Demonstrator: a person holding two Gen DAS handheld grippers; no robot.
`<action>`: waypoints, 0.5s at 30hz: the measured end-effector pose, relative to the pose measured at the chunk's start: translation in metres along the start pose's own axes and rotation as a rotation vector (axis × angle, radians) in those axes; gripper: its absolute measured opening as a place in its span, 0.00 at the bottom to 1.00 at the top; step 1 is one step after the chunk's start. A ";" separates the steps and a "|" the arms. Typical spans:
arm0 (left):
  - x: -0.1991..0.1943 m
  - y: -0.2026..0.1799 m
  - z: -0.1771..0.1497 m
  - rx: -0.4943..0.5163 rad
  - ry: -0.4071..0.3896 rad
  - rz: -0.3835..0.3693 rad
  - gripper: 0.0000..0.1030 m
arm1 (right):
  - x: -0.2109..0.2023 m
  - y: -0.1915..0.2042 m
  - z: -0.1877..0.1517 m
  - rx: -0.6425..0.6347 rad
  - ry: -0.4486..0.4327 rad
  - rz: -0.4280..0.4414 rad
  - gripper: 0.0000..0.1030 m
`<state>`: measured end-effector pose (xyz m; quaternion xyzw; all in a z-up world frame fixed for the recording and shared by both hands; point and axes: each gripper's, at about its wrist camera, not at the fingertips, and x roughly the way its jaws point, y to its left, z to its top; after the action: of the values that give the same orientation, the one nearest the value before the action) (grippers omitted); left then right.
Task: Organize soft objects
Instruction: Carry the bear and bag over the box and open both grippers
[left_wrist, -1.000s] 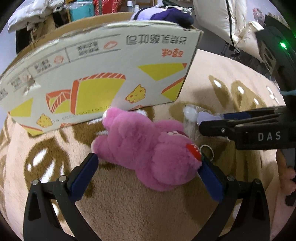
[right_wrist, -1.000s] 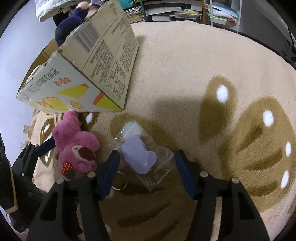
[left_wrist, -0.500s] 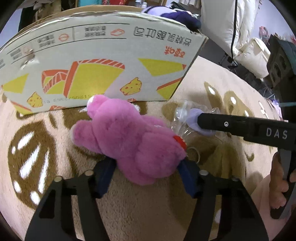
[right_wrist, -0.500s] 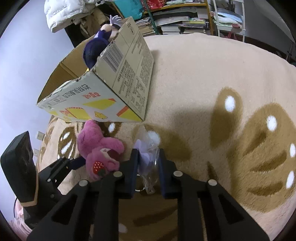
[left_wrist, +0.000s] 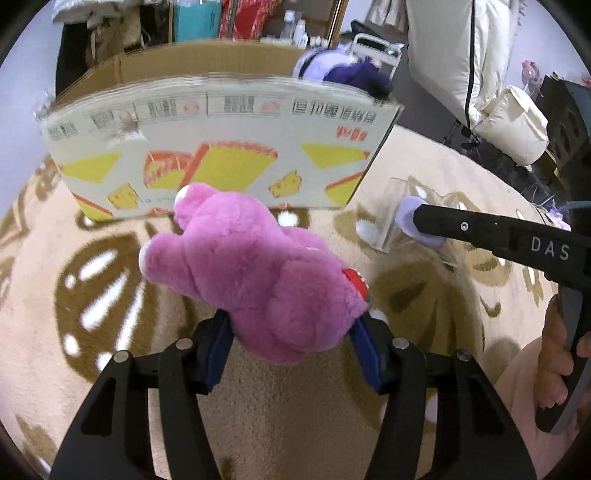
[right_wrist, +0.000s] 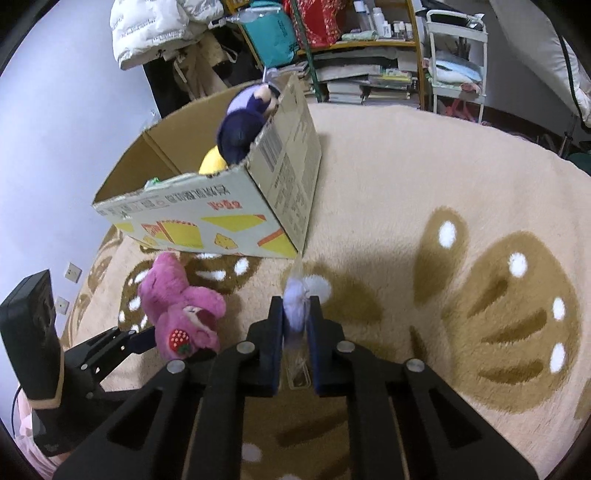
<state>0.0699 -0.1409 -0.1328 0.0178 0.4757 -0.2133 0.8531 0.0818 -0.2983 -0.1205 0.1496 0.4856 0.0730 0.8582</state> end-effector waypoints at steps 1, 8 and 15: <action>-0.005 0.000 -0.001 -0.001 -0.015 0.000 0.56 | -0.004 -0.001 0.000 0.001 -0.012 0.005 0.13; -0.037 0.010 -0.002 -0.024 -0.122 0.029 0.56 | -0.031 0.003 -0.002 -0.011 -0.086 0.036 0.13; -0.082 0.010 0.003 -0.015 -0.300 0.085 0.57 | -0.061 0.017 -0.001 -0.038 -0.168 0.049 0.12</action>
<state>0.0388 -0.1038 -0.0652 -0.0006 0.3435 -0.1735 0.9230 0.0493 -0.2986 -0.0661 0.1507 0.4066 0.0902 0.8966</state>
